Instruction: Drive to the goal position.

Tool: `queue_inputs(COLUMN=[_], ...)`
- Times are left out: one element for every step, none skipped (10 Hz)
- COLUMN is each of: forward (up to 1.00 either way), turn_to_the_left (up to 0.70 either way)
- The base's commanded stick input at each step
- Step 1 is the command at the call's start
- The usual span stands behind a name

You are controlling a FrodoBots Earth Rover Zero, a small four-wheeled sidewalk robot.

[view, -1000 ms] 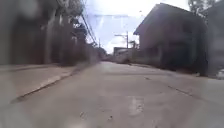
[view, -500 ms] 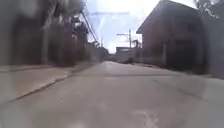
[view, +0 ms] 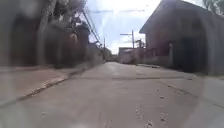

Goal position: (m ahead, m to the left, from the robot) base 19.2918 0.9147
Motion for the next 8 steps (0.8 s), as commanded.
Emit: queue_inputs(forward=[1.00, 1.00, 1.00, 1.00, 1.00, 1.00, 1.00, 1.00], turn_to_the_left=[0.09, 0.00, 0.00, -0.05, -0.22, -0.36, -0.40, -0.17])
